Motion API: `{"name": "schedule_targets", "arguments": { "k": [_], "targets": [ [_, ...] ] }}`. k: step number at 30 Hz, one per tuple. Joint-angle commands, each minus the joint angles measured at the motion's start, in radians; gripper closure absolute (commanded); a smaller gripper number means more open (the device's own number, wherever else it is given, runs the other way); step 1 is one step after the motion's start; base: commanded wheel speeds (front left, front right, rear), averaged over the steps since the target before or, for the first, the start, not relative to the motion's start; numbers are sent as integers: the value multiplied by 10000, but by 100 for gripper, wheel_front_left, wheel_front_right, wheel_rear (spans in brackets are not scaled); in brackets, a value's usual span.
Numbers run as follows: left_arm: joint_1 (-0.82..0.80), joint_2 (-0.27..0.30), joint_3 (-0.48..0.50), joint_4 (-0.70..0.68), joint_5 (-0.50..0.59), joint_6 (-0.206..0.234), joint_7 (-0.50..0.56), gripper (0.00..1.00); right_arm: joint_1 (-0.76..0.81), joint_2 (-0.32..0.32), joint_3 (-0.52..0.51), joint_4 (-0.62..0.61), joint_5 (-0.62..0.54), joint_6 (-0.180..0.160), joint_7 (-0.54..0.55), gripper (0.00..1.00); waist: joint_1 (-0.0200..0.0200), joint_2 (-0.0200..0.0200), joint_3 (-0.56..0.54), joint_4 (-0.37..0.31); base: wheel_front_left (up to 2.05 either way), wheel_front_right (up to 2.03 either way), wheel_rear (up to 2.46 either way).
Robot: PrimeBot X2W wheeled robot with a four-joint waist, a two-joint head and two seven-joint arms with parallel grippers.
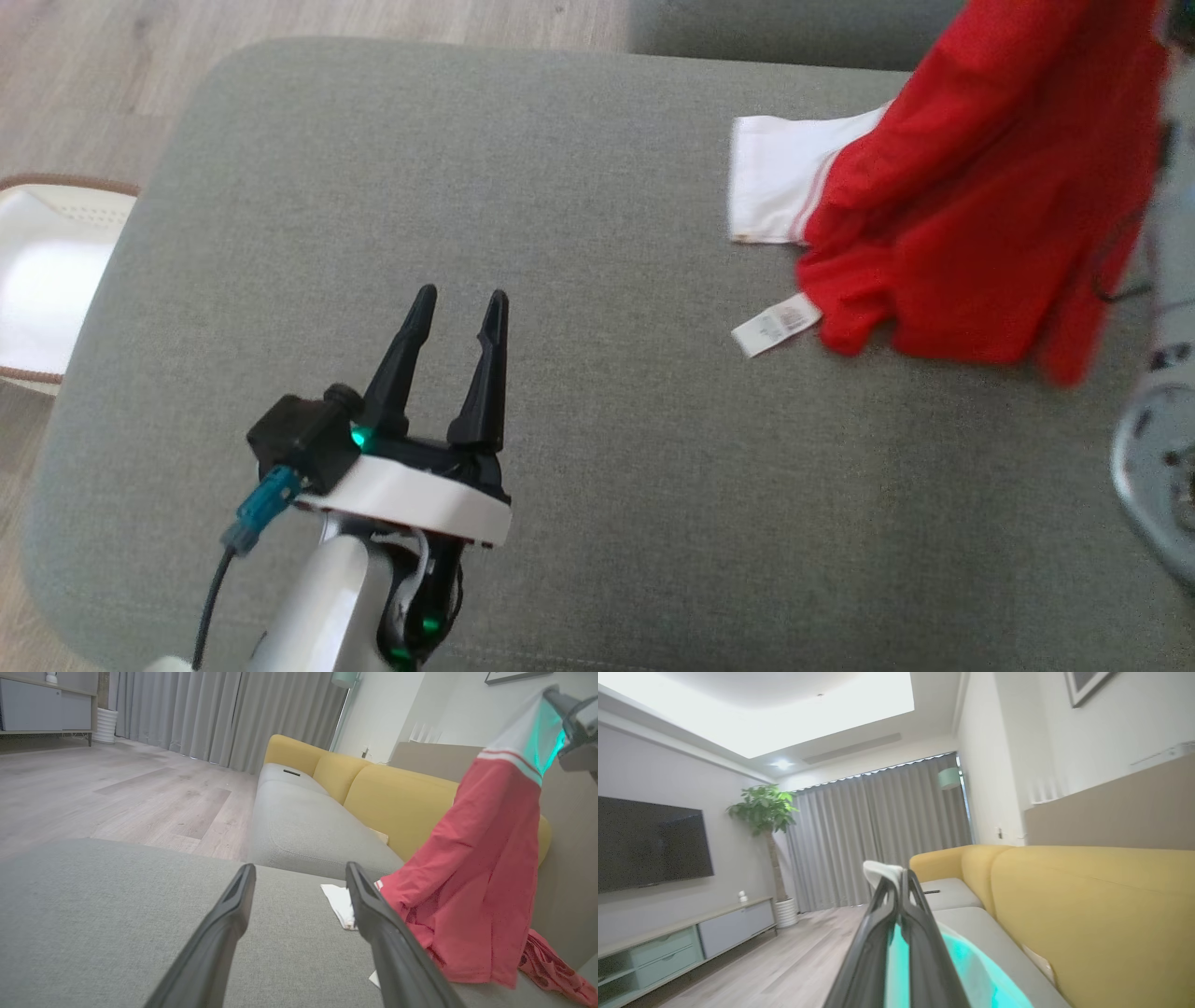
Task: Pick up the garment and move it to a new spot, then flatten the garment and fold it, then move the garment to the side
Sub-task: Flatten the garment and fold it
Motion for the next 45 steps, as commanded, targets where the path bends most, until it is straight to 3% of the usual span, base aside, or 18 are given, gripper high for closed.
{"name": "schedule_targets", "arguments": {
  "k": [1, 2, 4, 7, 8, 12, 19, 21, 22, 24, 28, 33, 40, 45],
  "targets": [
    [-94, 54, 415, -383, -56, 38, -53, 0, -698, 603, 876, -531, 213, 75, 154, 100, -1, 0, -115, 48, 0, 0, 0],
    [-73, 54, 423, -387, -56, 40, -53, 0, -726, 732, 1314, -624, 439, 75, 264, 100, -1, 0, -146, 70, 0, 0, 0],
    [-48, 54, 387, -394, -84, 39, -53, 0, -367, 887, 3196, -1030, 1816, 75, 663, 100, -1, 0, -257, 217, 0, 0, 0],
    [-25, 54, 317, -344, -106, 21, -53, 0, 721, 896, 5985, -2183, 4377, 75, 1286, 100, -1, 0, -378, 373, 0, 0, 0],
    [-25, 54, 317, -344, -106, 21, -53, 0, 721, 896, 5985, -2183, 4377, 75, 1286, 100, -1, 0, -378, 373, 0, 0, 0],
    [-4, 54, 253, -310, -96, 19, -53, 0, 2404, 899, 8778, -3726, 6490, 75, 1801, 100, -1, 0, -451, 551, 0, 0, 0],
    [-125, 54, -124, -316, -260, 72, -53, 0, 4313, 901, 11868, -3982, 7624, 75, 1612, 100, -1, 0, -316, 1129, 0, 0, 0],
    [-151, 54, -173, -316, -292, 95, -53, 0, 4557, 901, 12306, -3858, 7711, 75, 1514, 12, -1, 0, -258, 1262, 0, 0, 0],
    [-149, 54, -178, -305, -297, 107, -53, 0, 4652, 901, 12498, -3834, 7757, 75, 1479, 0, -1, 0, -238, 1305, 0, 0, 0],
    [-128, 54, -147, -284, -296, 132, -53, 0, 4782, 901, 12832, -3831, 7852, 75, 1504, 0, -1, 0, -203, 1326, 0, 0, 0],
    [-66, 54, 63, -324, -256, 180, -53, 0, 4699, 901, 12769, -3571, 7636, 75, 1396, 0, -1, 0, -179, 1123, 0, 0, 0],
    [-90, 54, 370, -457, -178, 203, -53, 0, 4484, 902, 11556, -2884, 6974, 75, 925, 0, -1, 0, -227, 563, 0, 0, 0],
    [-136, 54, 699, -738, -74, 203, -53, 0, 4655, 868, 8431, -1915, 5257, 75, -6, 0, -1, 0, -365, -464, 0, 0, 0],
    [-150, 54, 870, -957, -25, 217, -53, 0, 5744, 786, 6002, -2887, 3883, 75, -313, 0, -1, 0, -376, -1133, 0, 0, 0]
  ]
}}
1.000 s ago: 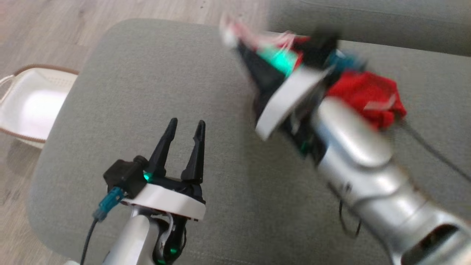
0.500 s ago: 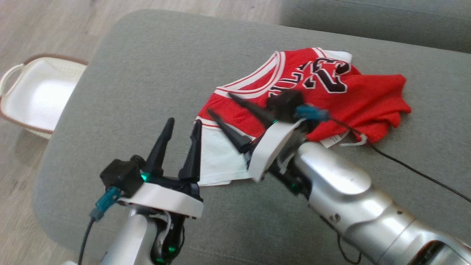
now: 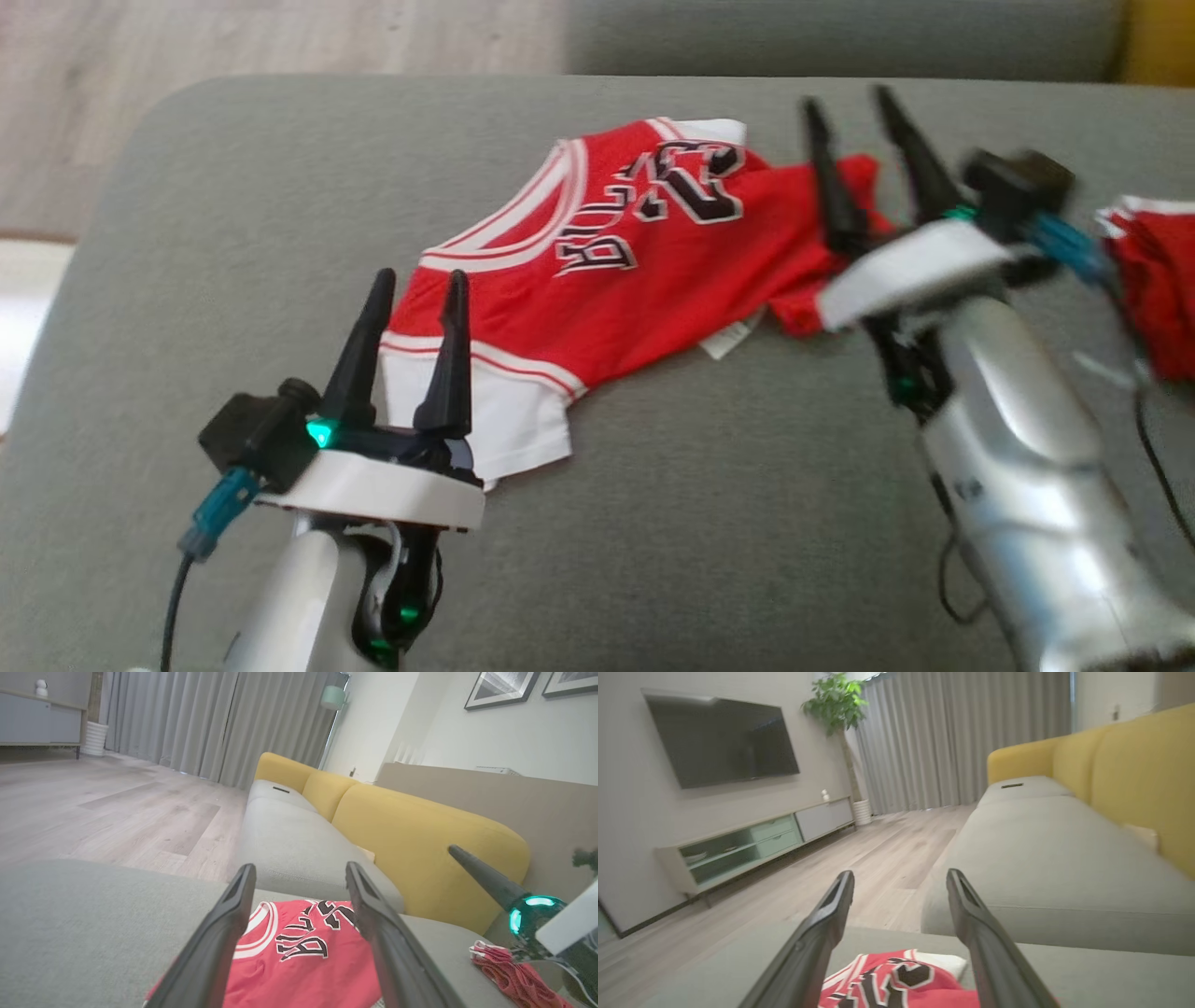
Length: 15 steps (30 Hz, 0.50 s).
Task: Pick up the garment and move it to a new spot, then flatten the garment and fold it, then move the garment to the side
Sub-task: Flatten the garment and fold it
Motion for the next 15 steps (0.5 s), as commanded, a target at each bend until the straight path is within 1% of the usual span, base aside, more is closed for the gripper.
{"name": "schedule_targets", "arguments": {
  "k": [1, 4, 7, 8, 10, 15],
  "targets": [
    [-369, 51, 362, -406, 144, 24, -53, 0, 495, 156, -417, -740, -288, 75, -150, 0, 0, 0, -26, -414, 0, 0, 0],
    [-337, 51, 432, -427, 228, -15, -53, 0, 1525, 194, -1445, -2079, -995, 75, -190, 0, 0, 0, 12, -746, 0, 0, 0],
    [-244, 51, 512, -374, 320, -72, -53, 0, 2622, 239, -1903, -3301, -1552, 75, -202, 0, 0, 0, 4, -1025, 0, 0, 0],
    [-244, 51, 512, -374, 320, -72, -53, 0, 2622, 239, -1903, -3301, -1552, 75, -202, 0, 0, 0, 4, -1025, 0, 0, 0],
    [-151, 51, 569, -337, 345, -98, -53, 0, 3309, 254, -1956, -3890, -1727, 75, -204, 0, 0, 0, 2, -1153, 0, 0, 0],
    [88, 51, 613, -170, 443, -207, -53, 0, 4570, 260, -1936, -4651, -1159, 75, -213, 0, 0, 0, 29, -1295, 0, 0, 0]
  ]
}}
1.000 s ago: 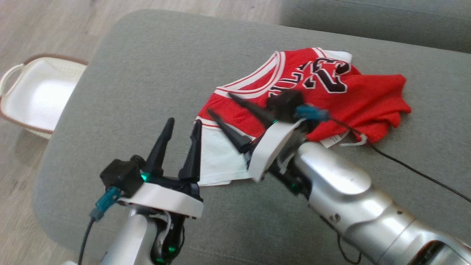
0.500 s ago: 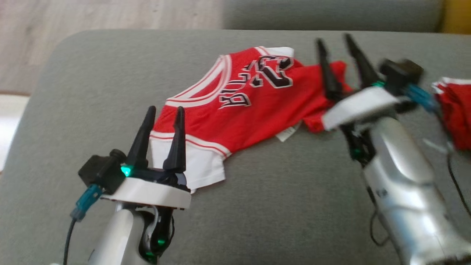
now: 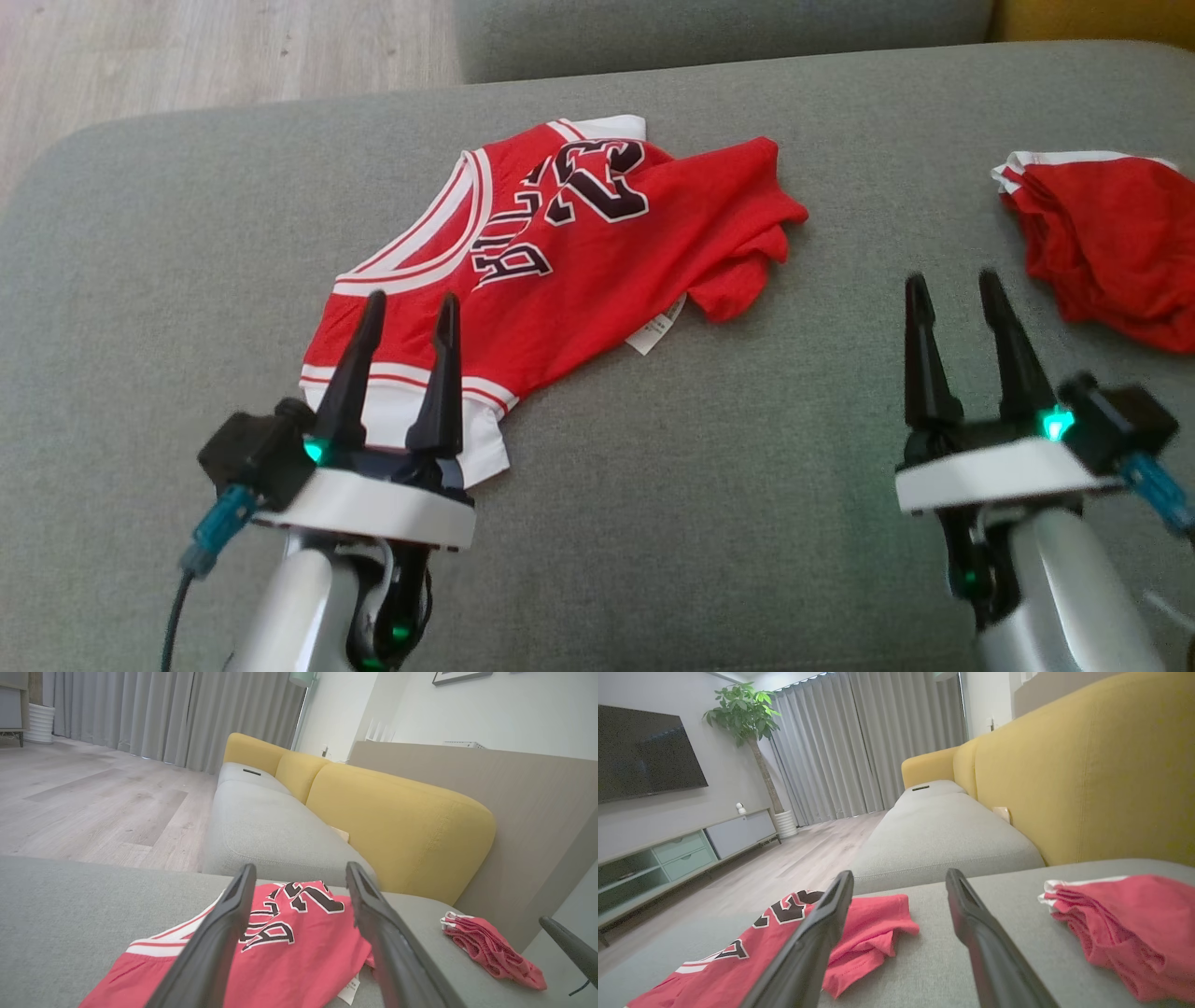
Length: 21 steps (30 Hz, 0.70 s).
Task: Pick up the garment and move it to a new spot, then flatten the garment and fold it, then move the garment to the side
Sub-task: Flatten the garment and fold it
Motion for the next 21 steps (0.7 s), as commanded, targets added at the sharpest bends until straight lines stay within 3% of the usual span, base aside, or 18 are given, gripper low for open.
{"name": "schedule_targets", "arguments": {
  "k": [1, 5, 11, 21],
  "targets": [
    [-146, 49, 309, -236, 112, -80, -53, 0, -36, 98, 221, -446, 357, 75, -123, 0, 0, 0, 15, 15, 0, 0, 0],
    [-92, 49, 348, -232, 139, -128, -53, 0, 412, 99, 192, -701, 837, 75, -126, 0, 0, 0, 15, 39, 0, 0, 0],
    [-213, 49, 299, -254, 159, -187, -53, 0, 326, 99, 127, -708, 668, 75, -128, 0, 0, 0, 192, 217, 0, 0, 0],
    [-709, 49, -208, -315, -19, -183, -53, 0, -2290, 100, -381, 1433, 267, 75, 1377, 0, 0, 0, 1077, 982, 0, 0, 0]
  ]
}}
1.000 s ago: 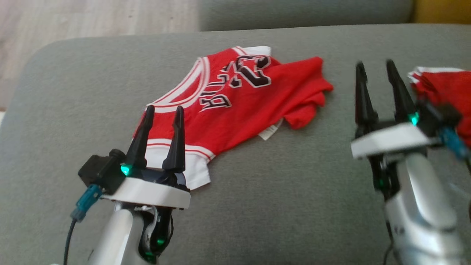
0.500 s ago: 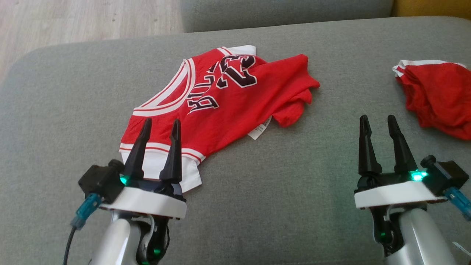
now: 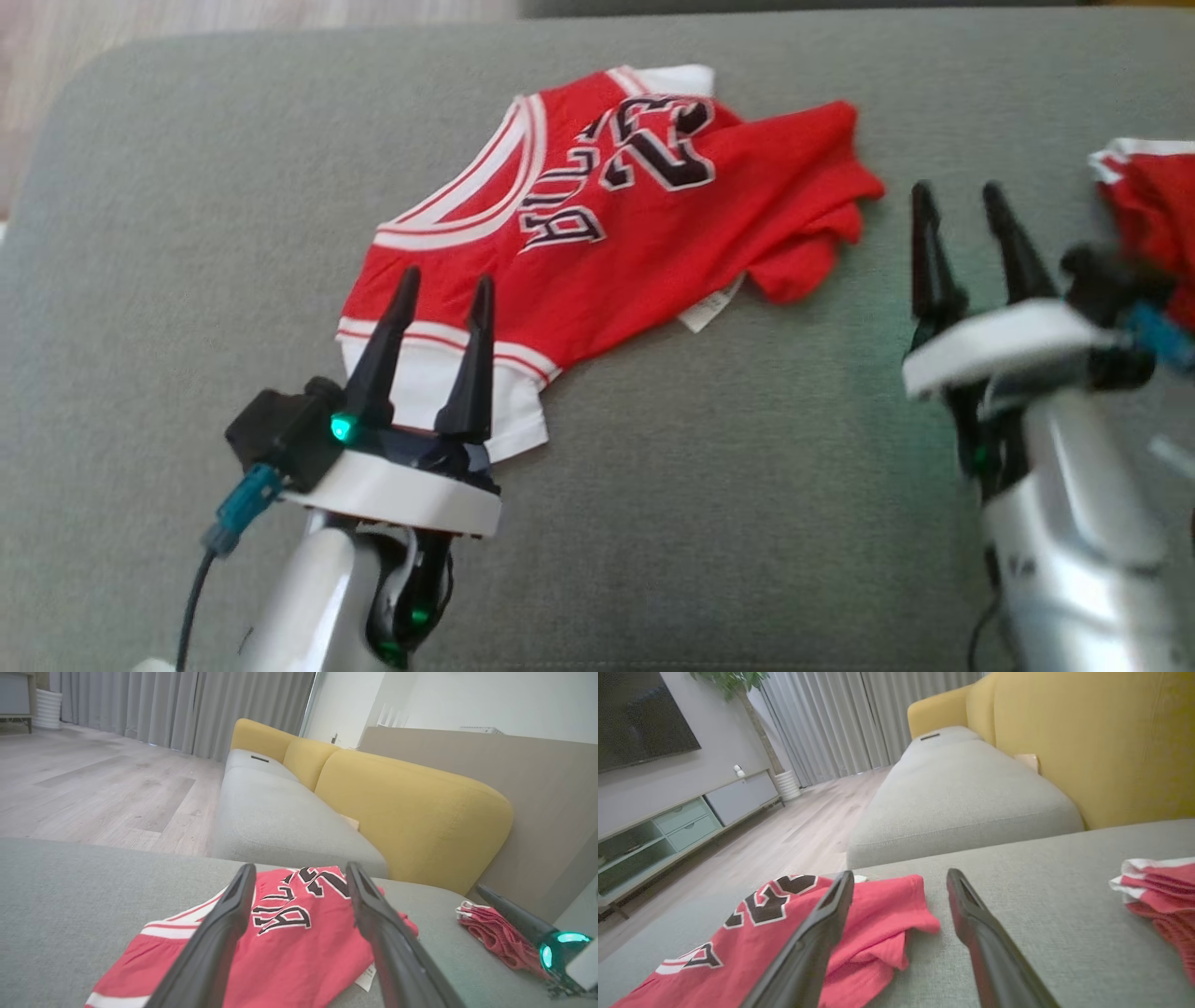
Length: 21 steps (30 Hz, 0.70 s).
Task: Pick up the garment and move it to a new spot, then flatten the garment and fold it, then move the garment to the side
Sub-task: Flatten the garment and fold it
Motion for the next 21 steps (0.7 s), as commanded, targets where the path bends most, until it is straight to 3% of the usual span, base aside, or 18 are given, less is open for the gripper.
{"name": "schedule_targets", "arguments": {
  "k": [1, 9, 15, 20, 21],
  "targets": [
    [-437, 49, 188, -332, -77, 35, -53, 0, -704, 18, -18, 206, -6, 75, 276, 0, 0, 0, 319, 341, 0, 0, 0],
    [-685, 49, -35, -294, -241, 98, -53, 0, -2975, 18, -1959, 3373, -701, 75, 1280, 0, 0, 0, 868, 1087, 0, 0, 0],
    [-828, 49, -67, -294, -324, 132, -53, 0, -4179, 18, -2605, 5533, -835, 75, 1303, 0, 0, 0, 1054, 1428, 0, 0, 0],
    [-856, 49, -88, -295, -341, 159, -53, 0, -4649, 18, -2781, 6579, -973, 75, 1263, 0, 0, 0, 1079, 1476, 0, 0, 0],
    [-858, 49, -84, -293, -342, 174, -53, 0, -4756, 18, -2750, 6773, -992, 75, 1192, 28, 0, 0, 1074, 1468, 0, 0, 0]
  ]
}}
